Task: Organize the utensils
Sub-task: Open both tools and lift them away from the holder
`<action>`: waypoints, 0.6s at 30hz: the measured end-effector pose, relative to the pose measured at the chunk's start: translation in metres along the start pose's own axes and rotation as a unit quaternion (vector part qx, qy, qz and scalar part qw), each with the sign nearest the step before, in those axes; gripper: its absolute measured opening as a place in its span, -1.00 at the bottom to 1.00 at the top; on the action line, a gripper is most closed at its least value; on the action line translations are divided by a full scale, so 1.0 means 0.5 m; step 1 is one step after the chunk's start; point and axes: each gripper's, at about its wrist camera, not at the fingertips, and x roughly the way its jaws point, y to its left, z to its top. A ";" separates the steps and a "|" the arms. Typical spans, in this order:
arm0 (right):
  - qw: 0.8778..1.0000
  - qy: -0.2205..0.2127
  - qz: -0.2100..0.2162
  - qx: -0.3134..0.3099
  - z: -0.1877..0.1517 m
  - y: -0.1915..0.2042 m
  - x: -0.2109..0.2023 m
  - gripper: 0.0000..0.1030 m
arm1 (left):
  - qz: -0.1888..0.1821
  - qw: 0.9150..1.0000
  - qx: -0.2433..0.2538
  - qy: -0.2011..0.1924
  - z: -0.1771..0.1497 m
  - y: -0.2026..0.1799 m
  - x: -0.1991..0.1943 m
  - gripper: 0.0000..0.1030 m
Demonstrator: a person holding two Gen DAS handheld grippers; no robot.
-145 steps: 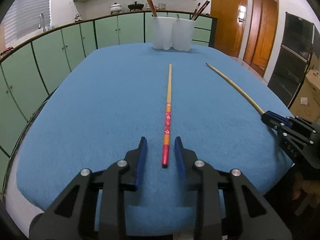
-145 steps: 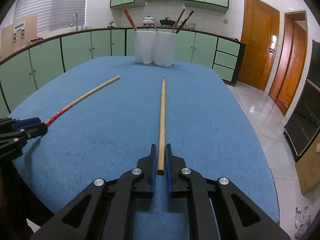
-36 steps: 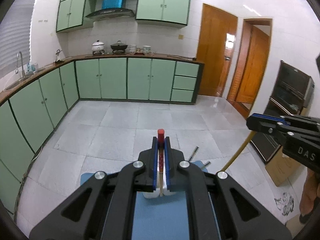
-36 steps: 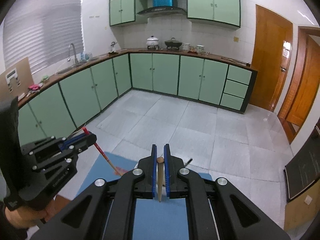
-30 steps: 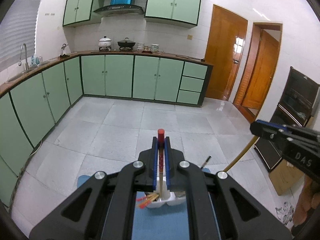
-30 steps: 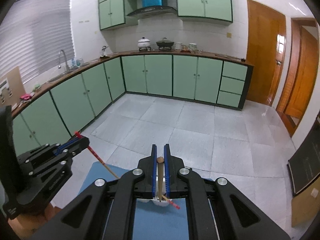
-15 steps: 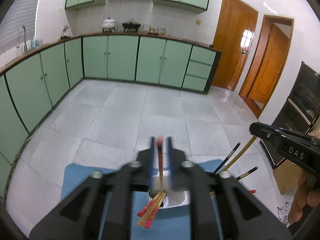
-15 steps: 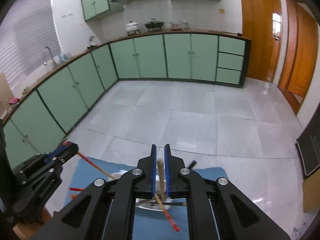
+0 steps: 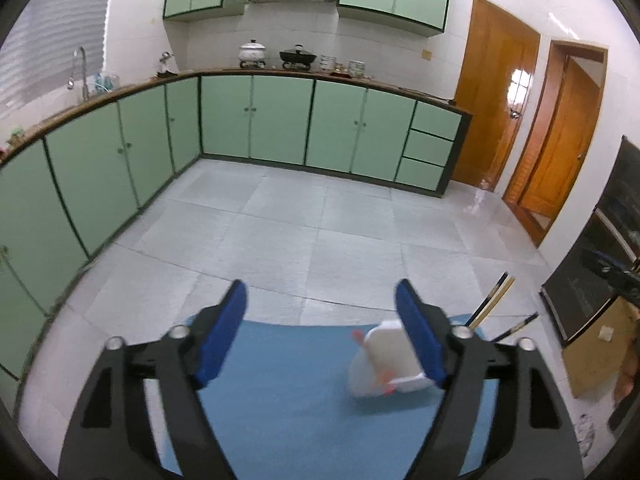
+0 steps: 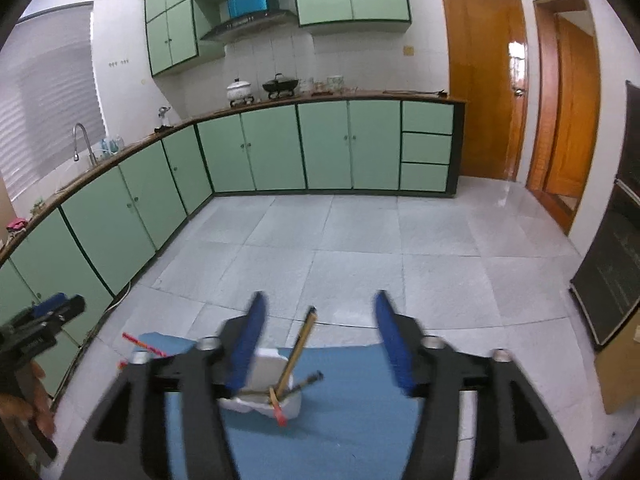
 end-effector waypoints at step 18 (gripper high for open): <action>0.990 -0.066 -0.100 -0.077 -0.372 0.087 -0.337 0.88 | 0.075 0.993 0.031 -0.086 -0.314 0.058 -0.421 0.90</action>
